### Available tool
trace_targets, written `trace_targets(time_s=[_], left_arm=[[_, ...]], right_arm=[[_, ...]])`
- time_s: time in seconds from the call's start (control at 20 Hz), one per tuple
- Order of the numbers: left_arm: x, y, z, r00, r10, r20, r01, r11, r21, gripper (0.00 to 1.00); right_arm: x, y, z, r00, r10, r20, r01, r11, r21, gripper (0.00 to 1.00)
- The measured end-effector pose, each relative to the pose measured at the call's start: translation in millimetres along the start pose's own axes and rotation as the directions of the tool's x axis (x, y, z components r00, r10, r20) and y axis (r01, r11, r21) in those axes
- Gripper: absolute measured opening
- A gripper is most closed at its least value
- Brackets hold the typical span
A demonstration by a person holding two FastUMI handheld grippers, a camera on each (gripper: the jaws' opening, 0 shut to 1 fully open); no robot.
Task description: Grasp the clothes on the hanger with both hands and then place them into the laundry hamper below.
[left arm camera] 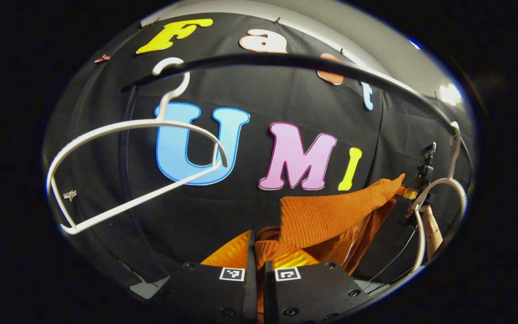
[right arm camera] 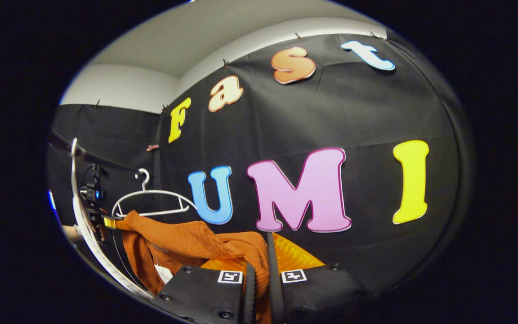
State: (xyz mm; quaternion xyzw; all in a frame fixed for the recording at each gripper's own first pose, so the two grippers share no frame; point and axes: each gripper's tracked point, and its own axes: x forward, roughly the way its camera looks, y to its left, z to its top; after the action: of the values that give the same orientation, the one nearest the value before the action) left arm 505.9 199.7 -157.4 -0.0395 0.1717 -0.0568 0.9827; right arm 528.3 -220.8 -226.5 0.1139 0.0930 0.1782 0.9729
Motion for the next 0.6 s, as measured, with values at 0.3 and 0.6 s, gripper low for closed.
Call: trace_targets(time_s=[0.3, 0.6], left_arm=[[18, 10, -66, 0.998, 0.040, -0.049, -0.048, 0.983, -0.177, 0.10], [-16, -6, -140, 0.984, 0.124, -0.127, -0.150, 0.963, -0.224, 0.10]], right_arm=[[-12, -11, -71, 0.996, -0.049, -0.072, 0.052, 0.997, 0.050, 0.17], [-53, 4, -128, 0.977, -0.124, -0.175, 0.119, 0.992, -0.036, 0.17]])
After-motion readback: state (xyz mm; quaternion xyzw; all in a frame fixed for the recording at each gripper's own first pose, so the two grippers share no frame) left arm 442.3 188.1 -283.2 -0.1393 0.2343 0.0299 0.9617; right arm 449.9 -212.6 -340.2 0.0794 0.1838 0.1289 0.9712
